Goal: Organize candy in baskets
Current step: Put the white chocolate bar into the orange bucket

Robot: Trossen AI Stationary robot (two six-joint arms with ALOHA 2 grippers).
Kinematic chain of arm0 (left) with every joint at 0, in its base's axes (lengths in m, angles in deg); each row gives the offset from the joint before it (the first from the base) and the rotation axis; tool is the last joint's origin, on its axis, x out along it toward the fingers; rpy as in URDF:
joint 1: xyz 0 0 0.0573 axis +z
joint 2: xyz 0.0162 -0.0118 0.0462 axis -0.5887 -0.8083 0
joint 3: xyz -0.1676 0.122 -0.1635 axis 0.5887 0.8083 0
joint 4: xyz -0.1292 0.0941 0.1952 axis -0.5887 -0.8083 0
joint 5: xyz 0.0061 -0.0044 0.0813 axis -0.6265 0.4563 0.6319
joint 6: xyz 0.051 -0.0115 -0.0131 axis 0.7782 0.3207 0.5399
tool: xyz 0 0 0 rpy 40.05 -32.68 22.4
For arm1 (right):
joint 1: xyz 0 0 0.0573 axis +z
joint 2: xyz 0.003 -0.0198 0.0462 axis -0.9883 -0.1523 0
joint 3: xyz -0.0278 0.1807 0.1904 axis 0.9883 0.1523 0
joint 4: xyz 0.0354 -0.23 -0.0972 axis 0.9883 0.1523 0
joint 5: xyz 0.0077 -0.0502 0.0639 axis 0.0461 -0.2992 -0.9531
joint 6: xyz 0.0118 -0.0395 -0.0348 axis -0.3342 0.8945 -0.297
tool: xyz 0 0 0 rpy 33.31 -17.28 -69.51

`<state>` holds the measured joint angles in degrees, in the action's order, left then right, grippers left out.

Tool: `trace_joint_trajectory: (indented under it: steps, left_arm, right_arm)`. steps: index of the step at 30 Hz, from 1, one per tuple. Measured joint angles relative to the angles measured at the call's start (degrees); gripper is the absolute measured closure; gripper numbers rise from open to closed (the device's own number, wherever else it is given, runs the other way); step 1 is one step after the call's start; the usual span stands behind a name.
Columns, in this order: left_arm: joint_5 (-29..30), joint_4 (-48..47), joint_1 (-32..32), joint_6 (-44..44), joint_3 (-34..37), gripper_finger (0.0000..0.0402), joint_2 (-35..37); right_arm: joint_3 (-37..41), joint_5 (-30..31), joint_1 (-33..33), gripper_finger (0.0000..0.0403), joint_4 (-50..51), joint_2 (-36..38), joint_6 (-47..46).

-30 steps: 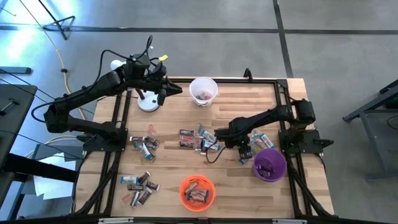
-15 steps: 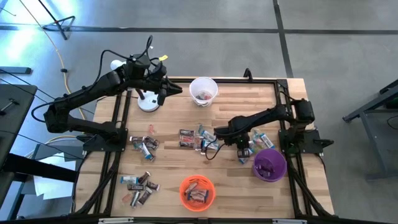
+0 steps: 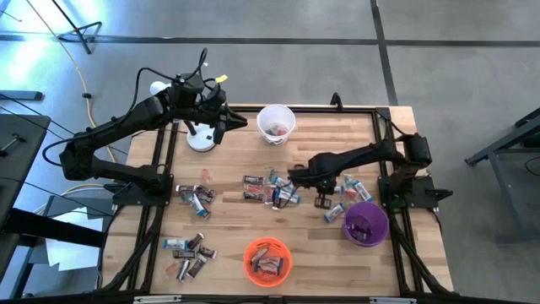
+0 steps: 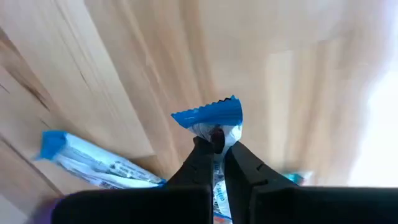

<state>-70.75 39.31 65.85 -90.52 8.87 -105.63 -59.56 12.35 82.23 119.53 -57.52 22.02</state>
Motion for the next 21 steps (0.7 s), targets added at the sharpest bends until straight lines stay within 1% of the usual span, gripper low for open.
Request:
trace_joint_trajectory:
  steps: [6, 11, 13, 15, 17, 19, 21]
  left_arm:
    - [0.00, 0.00, 0.00, -0.16, 0.00, 0.0346, 0.00]
    - [1.57, 0.02, 0.02, -0.20, 0.00, 0.0346, 0.00]
    - [3.83, 0.02, 0.04, -0.15, 0.00, 0.0346, 0.00]
    - [4.43, 0.02, 0.04, -0.19, 0.00, 0.0346, 0.00]
    - [4.36, 0.00, 0.21, -0.16, 0.00, 0.0346, 0.00]
    - [3.80, 0.00, 0.22, -0.24, 0.00, 0.0346, 0.00]
    - [3.50, 0.00, 0.22, -0.85, 0.00, 0.0346, 0.00]
  right_arm:
    - [-10.16, -1.14, 1.30, 0.0400, 5.53, 0.90, -4.97]
    - [-21.49, -1.68, 4.94, 0.0400, 9.63, 1.06, -3.55]
    - [-26.28, -2.31, 6.60, 0.0399, 9.29, 1.07, -2.13]
    - [-31.12, -3.28, 8.36, 0.0399, 8.90, 1.13, -2.14]
    - [-35.00, -3.36, 10.59, 0.0399, 6.48, 1.18, -3.72]
    - [-37.39, -2.50, 13.28, 0.0399, 4.46, 1.19, -5.94]
    - [-37.99, -1.49, 16.21, 0.0399, 1.19, 1.23, -8.18]
